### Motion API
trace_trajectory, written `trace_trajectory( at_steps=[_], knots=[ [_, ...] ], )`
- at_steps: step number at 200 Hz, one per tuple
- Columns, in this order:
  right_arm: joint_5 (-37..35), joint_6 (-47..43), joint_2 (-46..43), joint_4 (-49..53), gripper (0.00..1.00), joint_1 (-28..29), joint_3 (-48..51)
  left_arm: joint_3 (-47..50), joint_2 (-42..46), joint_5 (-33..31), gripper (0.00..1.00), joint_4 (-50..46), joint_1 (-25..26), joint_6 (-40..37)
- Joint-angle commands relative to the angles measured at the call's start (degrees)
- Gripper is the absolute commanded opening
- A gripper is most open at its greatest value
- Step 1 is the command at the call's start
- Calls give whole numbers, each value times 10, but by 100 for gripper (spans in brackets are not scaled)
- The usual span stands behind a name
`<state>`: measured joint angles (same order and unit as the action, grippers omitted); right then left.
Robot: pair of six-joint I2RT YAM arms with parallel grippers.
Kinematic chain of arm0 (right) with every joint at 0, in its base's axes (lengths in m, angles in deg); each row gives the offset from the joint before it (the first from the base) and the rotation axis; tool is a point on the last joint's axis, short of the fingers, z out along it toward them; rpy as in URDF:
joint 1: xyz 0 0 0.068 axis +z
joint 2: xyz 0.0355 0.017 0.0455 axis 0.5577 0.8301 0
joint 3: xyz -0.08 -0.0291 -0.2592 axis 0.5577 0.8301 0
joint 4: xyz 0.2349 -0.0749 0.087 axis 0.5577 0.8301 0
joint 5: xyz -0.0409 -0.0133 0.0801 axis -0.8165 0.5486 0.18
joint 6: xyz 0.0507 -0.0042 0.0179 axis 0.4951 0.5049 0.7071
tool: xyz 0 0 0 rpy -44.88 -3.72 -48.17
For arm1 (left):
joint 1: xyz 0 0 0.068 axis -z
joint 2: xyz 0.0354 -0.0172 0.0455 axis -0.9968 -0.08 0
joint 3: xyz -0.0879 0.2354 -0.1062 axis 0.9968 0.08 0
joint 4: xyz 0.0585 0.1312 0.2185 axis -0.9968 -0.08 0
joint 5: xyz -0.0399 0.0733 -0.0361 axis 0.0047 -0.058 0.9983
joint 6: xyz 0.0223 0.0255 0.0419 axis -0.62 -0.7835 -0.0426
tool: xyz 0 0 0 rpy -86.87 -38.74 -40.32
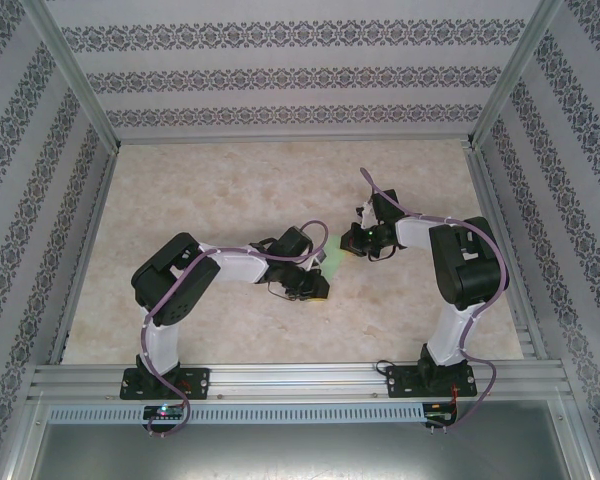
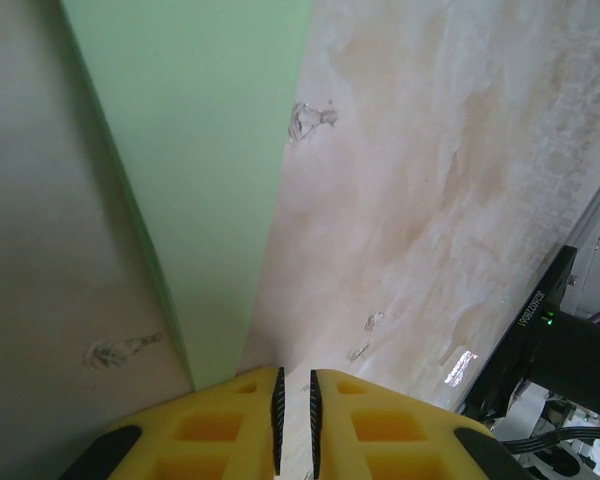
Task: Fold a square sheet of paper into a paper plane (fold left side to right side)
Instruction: Fold the wing for the fifth time at the center of the table.
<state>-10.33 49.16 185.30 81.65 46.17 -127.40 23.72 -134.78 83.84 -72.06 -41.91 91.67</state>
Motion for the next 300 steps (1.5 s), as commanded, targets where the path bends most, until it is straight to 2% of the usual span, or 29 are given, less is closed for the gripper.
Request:
trace_trajectory(
  at_steps=[1,49,86,115,155,202,245,275,300],
  knots=[
    [-44,-14,15,32,0,5,-4,23,-4,5,19,1,5,12],
    [-38,-16,14,32,0,11,-9,52,53,50,19,72,-7,35],
    [-37,-16,14,31,0,15,-12,35,100,46,21,34,-38,17],
    [-38,-17,13,34,0,16,-11,-7,61,35,20,0,-44,-7],
    [-36,-17,12,33,0,17,-10,-52,-17,45,19,24,-43,-1],
    [-37,-13,1,25,0,19,-8,-88,-60,16,20,-5,-42,-10],
    [-31,4,-68,-25,0,9,6,-59,-69,-17,17,-16,-32,6],
    [-39,-4,-134,-9,0,-4,24,-35,-66,-32,16,-17,-30,9],
    [-19,3,-162,-12,0,9,59,-30,-65,-32,15,-12,-29,10]
  ],
)
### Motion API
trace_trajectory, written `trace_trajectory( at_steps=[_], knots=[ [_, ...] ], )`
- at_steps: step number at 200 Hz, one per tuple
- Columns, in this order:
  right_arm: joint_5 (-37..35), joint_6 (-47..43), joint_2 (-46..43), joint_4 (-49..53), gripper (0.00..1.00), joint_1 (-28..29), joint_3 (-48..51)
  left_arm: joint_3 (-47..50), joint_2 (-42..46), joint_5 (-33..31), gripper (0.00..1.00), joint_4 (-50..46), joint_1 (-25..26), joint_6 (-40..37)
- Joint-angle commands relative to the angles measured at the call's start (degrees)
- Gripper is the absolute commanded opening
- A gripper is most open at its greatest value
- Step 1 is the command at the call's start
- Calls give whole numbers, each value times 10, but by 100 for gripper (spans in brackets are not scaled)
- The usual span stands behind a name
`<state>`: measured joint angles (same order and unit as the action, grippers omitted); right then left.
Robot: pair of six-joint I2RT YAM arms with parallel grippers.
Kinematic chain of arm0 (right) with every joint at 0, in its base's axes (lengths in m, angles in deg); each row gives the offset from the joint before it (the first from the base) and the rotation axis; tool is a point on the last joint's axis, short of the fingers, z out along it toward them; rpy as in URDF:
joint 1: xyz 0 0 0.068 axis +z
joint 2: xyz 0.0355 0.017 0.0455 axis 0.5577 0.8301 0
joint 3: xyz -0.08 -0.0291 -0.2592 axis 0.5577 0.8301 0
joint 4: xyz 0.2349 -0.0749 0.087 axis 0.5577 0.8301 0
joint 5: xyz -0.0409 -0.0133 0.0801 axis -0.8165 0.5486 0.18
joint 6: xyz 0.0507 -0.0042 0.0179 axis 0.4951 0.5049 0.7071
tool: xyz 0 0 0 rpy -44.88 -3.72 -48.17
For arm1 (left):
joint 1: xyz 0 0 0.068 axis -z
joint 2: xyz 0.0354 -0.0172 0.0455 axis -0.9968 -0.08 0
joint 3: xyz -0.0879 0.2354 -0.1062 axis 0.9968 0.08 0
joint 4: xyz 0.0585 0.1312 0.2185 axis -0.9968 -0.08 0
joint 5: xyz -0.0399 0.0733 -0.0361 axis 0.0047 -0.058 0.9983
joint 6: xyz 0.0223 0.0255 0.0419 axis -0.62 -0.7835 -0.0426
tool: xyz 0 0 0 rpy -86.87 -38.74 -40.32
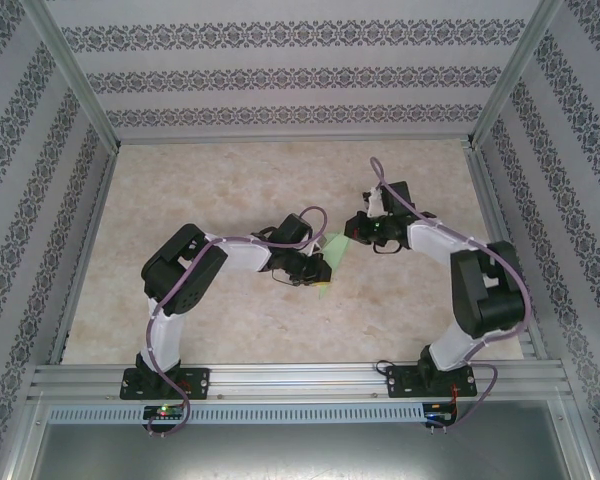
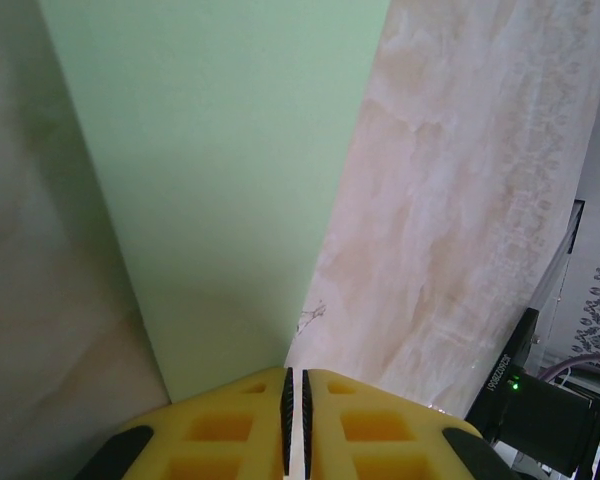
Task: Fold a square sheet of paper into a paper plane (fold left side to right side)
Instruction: Fold the wing for the fifth time at the center of the table.
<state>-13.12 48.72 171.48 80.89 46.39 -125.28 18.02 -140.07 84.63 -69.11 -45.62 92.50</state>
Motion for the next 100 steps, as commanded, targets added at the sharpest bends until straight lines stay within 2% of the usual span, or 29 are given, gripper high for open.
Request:
trace_trajectory(
  at_steps=[1,22,50,100],
  knots=[
    [10,8,-24,-6,0,8,40,27,-12,-39,15,-41,8,2],
    [18,36,-26,-51,0,36,78,25,-10,-40,15,-43,9,0],
    [18,48,9,-86,0,56,73,26,-10,-40,16,-46,9,-3],
    [-18,21,69,-63,0,69,39,28,-12,-42,15,-46,8,0]
  ],
)
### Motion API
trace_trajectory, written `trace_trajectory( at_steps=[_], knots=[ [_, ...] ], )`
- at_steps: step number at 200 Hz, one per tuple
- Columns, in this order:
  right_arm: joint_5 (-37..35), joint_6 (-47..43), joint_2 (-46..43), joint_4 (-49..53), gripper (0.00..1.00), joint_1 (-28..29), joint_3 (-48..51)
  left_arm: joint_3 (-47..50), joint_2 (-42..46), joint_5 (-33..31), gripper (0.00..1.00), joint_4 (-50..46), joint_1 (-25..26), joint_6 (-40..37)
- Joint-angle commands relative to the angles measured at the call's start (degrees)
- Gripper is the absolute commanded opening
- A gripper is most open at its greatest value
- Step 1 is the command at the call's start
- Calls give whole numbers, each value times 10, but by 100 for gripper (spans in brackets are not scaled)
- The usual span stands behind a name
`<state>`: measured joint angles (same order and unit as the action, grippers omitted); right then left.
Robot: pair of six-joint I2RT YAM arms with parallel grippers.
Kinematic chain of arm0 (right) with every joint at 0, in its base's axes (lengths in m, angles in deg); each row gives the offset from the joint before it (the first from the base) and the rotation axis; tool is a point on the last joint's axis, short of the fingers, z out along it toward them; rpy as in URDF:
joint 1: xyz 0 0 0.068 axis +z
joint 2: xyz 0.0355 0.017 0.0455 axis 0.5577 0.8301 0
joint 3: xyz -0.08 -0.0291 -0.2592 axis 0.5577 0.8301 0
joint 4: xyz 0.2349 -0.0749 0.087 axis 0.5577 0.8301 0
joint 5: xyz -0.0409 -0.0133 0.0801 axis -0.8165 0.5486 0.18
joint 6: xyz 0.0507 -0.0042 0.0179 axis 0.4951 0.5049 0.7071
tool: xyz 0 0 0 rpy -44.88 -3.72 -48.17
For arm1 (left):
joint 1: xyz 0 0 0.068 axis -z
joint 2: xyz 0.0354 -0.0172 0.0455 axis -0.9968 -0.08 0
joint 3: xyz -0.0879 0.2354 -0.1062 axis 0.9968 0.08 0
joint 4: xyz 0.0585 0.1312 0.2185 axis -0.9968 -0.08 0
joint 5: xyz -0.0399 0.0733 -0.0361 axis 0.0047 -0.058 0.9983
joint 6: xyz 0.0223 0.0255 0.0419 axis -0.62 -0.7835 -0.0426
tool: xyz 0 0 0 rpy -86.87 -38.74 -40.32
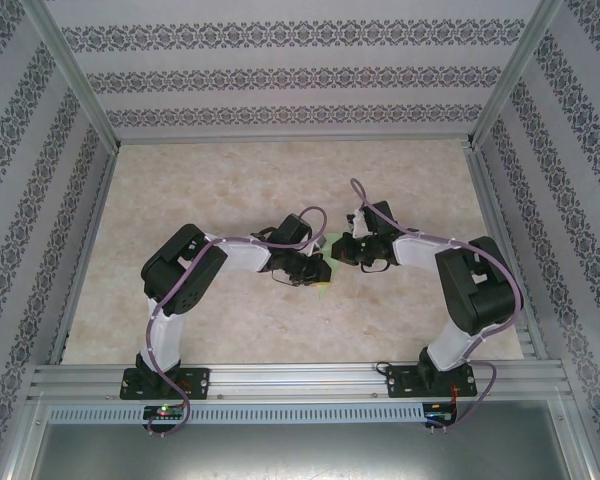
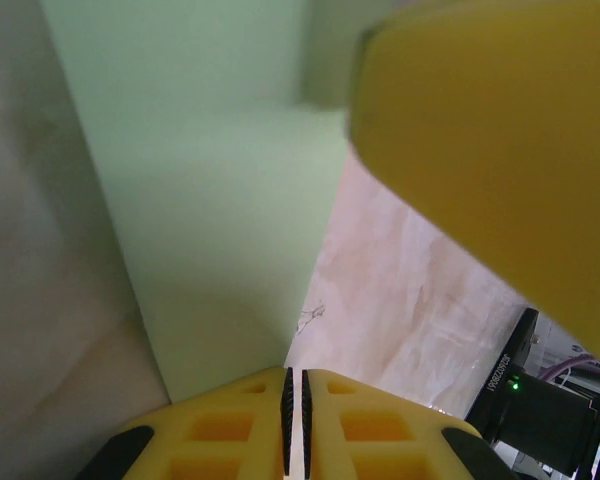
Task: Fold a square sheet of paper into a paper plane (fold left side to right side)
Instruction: Fold the wing for the fifth time at the center of the table.
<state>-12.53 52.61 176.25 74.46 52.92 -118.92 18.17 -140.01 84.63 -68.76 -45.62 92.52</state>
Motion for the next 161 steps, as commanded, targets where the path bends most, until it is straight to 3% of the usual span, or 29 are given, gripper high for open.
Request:
trace_trajectory(
  at_steps=[1,57,161],
  knots=[
    [-25,-19,22,3,0,4,-25,27,-12,-42,15,-49,8,-1],
    [-58,-48,42,23,0,-11,-31,33,-19,-38,15,-54,9,6],
    [-51,-66,55,32,0,-64,-45,47,-22,-34,15,-76,8,3]
  ],
)
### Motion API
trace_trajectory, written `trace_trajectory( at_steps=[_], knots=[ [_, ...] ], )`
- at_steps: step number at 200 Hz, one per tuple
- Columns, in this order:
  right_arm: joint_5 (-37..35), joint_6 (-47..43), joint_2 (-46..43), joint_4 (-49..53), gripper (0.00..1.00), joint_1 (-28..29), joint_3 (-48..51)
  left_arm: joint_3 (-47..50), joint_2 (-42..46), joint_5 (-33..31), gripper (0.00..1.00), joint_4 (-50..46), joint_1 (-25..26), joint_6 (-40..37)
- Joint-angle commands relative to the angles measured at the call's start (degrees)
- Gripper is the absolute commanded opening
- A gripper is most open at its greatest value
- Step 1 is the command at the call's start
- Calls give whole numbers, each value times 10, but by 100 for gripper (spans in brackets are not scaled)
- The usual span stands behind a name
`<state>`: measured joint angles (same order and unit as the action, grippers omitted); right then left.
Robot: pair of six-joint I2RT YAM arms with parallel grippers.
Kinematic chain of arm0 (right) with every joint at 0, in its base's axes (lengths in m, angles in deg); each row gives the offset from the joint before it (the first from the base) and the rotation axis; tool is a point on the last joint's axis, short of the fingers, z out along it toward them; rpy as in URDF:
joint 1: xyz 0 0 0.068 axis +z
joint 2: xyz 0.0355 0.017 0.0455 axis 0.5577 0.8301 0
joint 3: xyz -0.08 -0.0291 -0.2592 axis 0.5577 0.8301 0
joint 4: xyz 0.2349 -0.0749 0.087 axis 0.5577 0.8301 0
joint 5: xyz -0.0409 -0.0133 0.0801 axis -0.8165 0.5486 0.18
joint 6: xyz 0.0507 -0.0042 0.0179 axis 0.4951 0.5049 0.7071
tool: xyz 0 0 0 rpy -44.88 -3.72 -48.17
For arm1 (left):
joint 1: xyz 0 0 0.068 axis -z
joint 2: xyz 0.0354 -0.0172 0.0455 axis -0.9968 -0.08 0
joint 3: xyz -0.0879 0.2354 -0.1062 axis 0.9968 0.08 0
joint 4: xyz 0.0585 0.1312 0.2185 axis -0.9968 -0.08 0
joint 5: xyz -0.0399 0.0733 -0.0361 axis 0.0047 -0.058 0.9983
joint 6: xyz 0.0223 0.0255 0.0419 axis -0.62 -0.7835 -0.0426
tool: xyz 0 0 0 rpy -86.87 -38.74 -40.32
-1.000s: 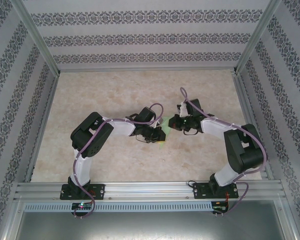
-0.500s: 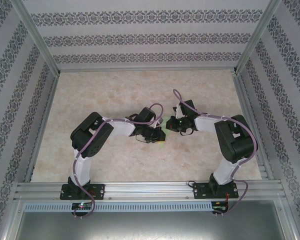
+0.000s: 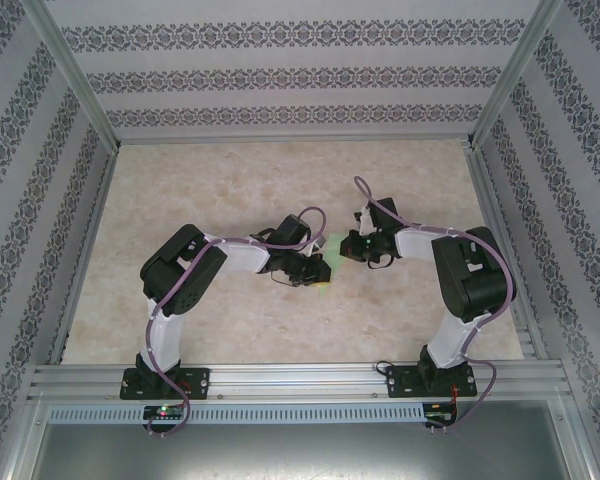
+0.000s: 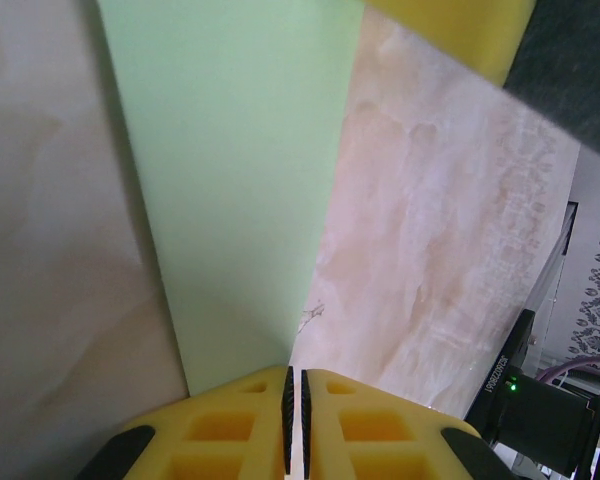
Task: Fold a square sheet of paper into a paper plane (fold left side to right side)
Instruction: Fold the wing for the fifth time at the center of the table.
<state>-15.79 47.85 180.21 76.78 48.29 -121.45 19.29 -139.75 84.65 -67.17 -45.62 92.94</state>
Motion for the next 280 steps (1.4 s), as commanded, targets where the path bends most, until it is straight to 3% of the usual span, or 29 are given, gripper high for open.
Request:
trace_trajectory(
  at_steps=[1,168,212,246,280],
  knots=[
    [-19,-19,16,9,0,-18,-20,36,-25,-34,15,-92,8,-1],
    [-12,-31,58,46,0,-67,-73,39,-31,-34,15,-100,8,-4],
    [3,-33,55,61,0,-58,-65,51,29,-16,19,-48,6,4],
    [14,-24,46,55,0,-39,-52,-2,82,-10,23,-92,-2,-21],
    [10,-18,44,53,0,-25,-47,-71,52,-13,21,-139,-12,-46]
  ],
)
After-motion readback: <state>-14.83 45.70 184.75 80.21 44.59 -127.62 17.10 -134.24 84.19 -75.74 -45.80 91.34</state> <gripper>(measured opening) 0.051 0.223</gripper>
